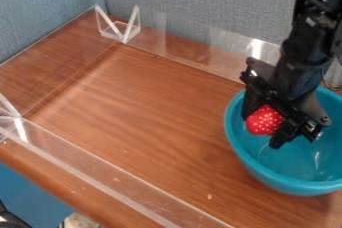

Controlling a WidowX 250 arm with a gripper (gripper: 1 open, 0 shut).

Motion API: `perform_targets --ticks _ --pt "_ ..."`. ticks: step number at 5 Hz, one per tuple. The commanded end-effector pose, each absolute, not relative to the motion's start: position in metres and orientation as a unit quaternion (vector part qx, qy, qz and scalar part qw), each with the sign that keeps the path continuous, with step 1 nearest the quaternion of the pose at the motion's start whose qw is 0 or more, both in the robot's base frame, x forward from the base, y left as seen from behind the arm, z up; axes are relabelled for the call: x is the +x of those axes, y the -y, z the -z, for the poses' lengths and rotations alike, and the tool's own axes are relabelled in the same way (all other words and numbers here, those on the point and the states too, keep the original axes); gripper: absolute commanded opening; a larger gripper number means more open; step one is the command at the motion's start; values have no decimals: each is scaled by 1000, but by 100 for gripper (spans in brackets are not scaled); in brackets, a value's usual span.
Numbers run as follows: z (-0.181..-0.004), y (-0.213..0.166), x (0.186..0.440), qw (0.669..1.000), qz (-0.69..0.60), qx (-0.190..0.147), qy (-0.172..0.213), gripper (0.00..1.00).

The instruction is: Remove the strawberry from inside the blue bowl and put it on the table

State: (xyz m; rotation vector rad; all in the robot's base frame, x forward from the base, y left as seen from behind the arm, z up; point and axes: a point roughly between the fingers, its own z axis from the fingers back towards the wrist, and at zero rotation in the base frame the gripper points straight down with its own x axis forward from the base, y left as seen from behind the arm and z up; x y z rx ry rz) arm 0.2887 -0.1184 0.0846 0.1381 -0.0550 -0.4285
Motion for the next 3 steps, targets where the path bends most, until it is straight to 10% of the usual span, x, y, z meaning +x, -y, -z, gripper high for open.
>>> perform_targets --ticks 1,3 --pt "-128 109 299 975 198 66 70 0" --pt "-157 79 317 976 184 78 82 0"
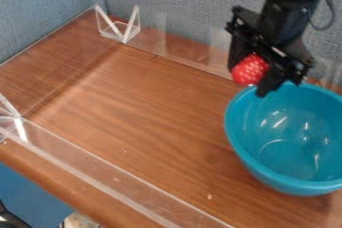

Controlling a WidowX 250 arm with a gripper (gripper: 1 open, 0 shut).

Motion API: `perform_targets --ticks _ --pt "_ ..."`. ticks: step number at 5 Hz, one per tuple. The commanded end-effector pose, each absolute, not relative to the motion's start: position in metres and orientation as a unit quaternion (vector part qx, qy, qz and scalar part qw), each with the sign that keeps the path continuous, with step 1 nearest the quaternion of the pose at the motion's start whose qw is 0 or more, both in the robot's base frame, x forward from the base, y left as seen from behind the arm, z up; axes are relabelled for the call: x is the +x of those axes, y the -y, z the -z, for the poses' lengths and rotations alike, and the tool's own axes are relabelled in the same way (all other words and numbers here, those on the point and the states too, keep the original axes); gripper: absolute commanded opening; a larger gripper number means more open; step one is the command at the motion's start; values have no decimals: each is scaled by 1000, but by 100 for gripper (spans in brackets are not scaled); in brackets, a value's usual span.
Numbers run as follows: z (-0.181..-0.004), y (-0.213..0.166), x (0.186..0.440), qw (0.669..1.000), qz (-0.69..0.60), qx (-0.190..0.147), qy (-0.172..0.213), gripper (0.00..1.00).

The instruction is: Remove the strawberry from inside the blue bowl and put it on the table

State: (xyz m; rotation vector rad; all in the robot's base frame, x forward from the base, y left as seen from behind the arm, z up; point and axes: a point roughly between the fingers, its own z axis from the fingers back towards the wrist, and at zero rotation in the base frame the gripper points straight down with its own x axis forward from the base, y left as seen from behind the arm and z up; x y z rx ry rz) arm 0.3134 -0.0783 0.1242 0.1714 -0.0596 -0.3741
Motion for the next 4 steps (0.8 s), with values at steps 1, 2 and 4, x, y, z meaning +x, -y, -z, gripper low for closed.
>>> perform_targets --ticks 1,2,4 --pt "-151 69 317 975 190 78 84 0" --pt "-150 60 318 972 201 79 91 0" --pt "-134 61 310 965 232 76 97 0"
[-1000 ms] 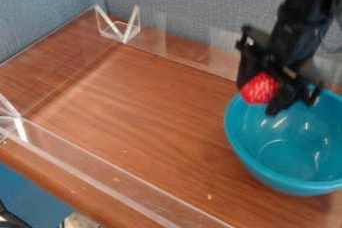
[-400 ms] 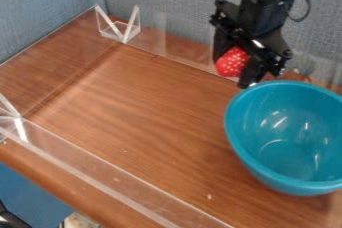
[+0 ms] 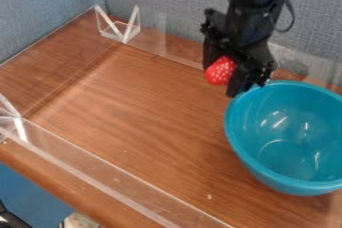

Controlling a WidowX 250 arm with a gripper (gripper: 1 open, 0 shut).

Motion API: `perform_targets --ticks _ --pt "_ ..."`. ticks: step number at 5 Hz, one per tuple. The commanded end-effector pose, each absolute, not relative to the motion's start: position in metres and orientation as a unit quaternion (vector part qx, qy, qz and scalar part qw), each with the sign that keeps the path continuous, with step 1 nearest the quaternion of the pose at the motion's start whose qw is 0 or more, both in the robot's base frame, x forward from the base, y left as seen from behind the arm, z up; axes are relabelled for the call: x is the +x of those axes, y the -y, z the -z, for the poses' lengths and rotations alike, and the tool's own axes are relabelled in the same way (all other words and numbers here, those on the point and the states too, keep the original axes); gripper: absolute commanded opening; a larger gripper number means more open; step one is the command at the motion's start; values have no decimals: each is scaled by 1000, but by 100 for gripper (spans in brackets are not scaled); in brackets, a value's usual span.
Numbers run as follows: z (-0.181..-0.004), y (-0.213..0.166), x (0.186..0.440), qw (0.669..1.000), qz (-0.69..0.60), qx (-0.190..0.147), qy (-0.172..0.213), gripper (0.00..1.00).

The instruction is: Remove the strawberry from inside the blue bowl and put it on the table

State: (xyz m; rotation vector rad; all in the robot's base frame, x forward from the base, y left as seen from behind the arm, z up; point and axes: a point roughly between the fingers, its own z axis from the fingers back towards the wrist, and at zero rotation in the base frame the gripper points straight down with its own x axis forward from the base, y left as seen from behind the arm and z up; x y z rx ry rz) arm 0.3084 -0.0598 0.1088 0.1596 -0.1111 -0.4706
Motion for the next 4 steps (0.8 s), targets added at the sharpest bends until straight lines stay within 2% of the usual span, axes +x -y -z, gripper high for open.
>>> perform_targets --ticks 1,2,3,4 --pt "-117 59 314 961 249 74 95 0" --pt "-101 53 320 958 263 72 91 0" --pt "-96 65 317 956 271 69 85 0" --pt "-105 63 318 951 286 72 93 0"
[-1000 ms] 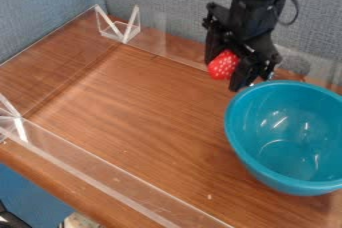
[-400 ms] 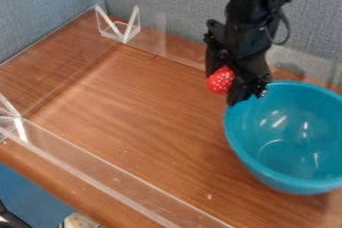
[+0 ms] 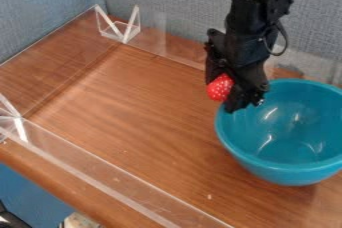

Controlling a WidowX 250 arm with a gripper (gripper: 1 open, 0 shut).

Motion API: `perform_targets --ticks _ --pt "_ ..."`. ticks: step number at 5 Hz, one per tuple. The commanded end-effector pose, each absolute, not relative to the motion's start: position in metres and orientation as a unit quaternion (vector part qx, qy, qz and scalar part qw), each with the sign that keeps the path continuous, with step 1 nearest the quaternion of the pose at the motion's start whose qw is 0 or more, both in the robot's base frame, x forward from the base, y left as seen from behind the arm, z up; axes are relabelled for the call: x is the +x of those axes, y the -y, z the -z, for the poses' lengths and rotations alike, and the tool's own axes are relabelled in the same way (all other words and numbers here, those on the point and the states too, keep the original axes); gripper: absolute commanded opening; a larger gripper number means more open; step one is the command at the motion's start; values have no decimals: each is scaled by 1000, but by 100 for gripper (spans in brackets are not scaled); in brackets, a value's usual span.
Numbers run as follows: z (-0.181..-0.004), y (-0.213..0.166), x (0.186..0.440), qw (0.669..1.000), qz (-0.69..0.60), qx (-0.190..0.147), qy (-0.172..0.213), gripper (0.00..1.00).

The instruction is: Remove the strawberry from inside the blue bowl and put it on the table

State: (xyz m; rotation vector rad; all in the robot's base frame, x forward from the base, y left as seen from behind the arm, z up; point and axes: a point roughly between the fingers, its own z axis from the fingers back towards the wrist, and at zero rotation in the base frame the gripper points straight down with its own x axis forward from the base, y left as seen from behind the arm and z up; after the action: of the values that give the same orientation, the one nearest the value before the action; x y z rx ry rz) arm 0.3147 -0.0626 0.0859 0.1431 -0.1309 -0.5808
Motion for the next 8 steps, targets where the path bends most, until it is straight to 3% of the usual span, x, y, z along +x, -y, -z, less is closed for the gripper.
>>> perform_targets --ticks 1,5,6,8 --pt "-114 61 318 946 300 74 102 0" --pt "-133 37 357 953 260 98 122 0" --pt "-125 30 376 957 246 97 119 0" --pt "-113 25 384 962 222 102 121 0"
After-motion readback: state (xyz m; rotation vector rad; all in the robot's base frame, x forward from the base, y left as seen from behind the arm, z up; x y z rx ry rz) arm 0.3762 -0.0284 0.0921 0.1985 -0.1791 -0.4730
